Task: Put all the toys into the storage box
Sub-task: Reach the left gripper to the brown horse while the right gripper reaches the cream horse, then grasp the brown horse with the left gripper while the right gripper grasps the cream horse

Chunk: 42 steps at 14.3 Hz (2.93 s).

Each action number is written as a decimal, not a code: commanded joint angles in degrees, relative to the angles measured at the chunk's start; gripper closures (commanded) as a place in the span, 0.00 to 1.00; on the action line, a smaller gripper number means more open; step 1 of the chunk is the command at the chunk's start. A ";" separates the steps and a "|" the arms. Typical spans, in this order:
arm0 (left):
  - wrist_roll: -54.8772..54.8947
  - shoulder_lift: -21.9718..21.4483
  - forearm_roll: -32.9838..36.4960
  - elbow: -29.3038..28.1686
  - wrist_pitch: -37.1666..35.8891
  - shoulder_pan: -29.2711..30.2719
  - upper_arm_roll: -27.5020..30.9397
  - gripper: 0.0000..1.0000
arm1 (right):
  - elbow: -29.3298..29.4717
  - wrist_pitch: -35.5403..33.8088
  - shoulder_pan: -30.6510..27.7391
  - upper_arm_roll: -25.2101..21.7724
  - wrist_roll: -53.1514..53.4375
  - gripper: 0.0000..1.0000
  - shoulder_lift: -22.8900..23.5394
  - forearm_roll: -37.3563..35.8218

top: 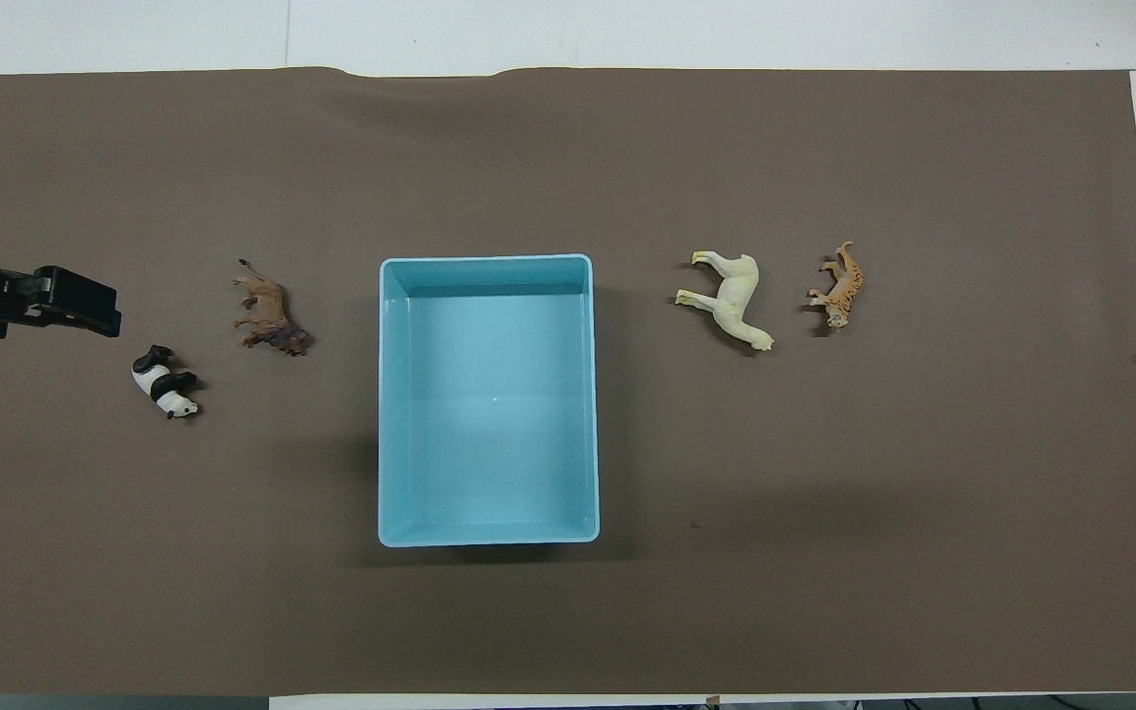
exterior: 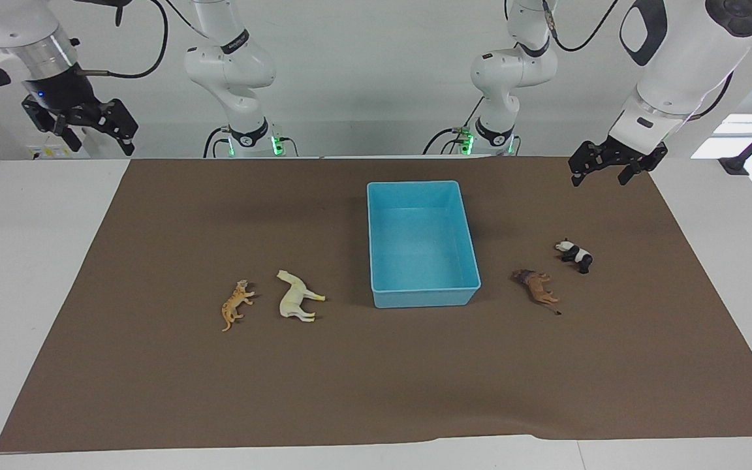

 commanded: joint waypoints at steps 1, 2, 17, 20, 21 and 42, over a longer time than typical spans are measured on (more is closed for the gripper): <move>-0.50 -1.09 -0.94 -1.06 -0.39 0.32 0.10 0.00 | -1.16 0.16 -0.58 0.77 1.16 0.00 -0.77 -0.18; -0.33 -1.18 -0.94 -1.15 -0.48 0.50 0.02 0.00 | -1.25 0.16 -0.58 0.77 1.34 0.00 -0.85 -0.18; -55.53 1.61 0.55 -27.96 32.89 -0.12 -0.07 0.00 | -13.91 22.20 14.17 1.83 19.15 0.00 4.84 3.60; -69.31 5.06 1.44 -27.87 39.59 -0.12 -0.07 0.00 | -13.91 32.47 18.48 1.74 25.76 0.00 12.92 3.60; -69.50 5.58 1.44 -27.87 41.42 -0.12 -0.16 0.00 | -14.00 35.73 19.01 1.74 26.12 0.00 15.38 3.60; -74.24 12.97 3.63 -30.60 48.83 -6.01 0.10 0.00 | -19.36 53.77 24.20 1.65 28.85 0.01 28.50 0.44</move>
